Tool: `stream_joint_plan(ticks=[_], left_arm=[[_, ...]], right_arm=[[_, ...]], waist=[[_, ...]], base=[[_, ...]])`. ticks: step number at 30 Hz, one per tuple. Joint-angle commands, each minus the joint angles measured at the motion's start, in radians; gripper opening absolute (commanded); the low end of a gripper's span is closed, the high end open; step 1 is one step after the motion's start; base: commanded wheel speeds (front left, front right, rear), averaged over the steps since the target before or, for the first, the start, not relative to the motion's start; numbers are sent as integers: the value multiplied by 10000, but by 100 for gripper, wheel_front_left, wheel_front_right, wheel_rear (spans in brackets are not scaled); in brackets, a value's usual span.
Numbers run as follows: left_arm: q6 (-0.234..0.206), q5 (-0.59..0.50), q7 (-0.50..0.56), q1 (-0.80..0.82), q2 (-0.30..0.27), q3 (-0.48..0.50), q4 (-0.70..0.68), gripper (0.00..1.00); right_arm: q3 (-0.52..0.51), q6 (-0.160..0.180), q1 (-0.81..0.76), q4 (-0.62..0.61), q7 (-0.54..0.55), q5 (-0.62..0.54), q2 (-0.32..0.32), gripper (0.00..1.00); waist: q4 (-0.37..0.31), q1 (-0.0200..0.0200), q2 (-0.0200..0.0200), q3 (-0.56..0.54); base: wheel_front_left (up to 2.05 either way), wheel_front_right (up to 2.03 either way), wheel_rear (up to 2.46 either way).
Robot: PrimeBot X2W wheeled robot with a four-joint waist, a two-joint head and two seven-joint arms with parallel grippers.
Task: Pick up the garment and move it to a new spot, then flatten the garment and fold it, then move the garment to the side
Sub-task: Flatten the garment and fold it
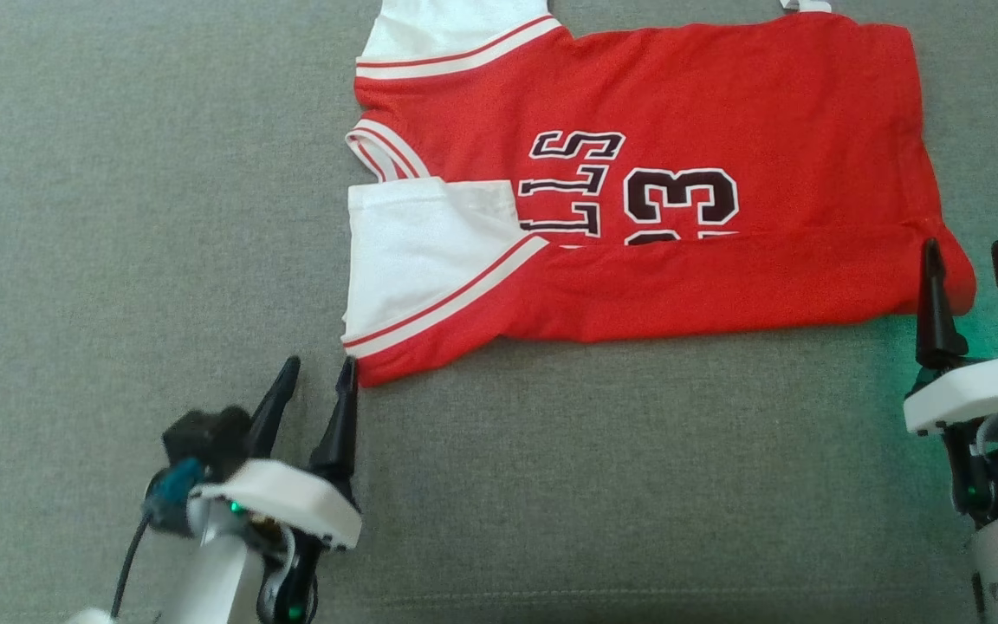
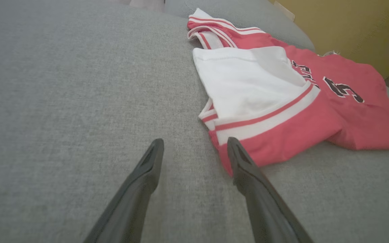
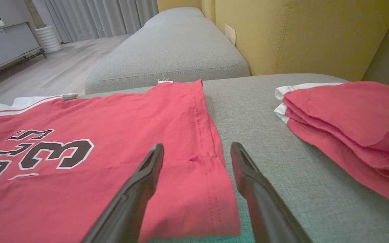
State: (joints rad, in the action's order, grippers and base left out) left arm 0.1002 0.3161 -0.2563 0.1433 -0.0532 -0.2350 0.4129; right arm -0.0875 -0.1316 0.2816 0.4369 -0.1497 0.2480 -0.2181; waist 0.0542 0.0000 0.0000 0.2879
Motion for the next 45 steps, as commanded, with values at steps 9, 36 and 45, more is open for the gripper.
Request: stream_joint_plan(ticks=[9,36,45], left_arm=[[-21,357,175,1090,18,-411,812,100],[-363,394,1632,534,-666,-1016,-1068,0],[-435,414,2033,384,-1057,-1009,-1685,0]], right_arm=[[126,9,107,-442,16,-17,-55,100],[-392,9,745,1499,1689,-130,-96,100],[-107,9,853,2460,2783,257,-171,0]], waist=[[-125,0,0,21],[102,0,0,-369],[272,0,0,-627]], base=[[0,0,0],[0,0,0],[0,0,0]])
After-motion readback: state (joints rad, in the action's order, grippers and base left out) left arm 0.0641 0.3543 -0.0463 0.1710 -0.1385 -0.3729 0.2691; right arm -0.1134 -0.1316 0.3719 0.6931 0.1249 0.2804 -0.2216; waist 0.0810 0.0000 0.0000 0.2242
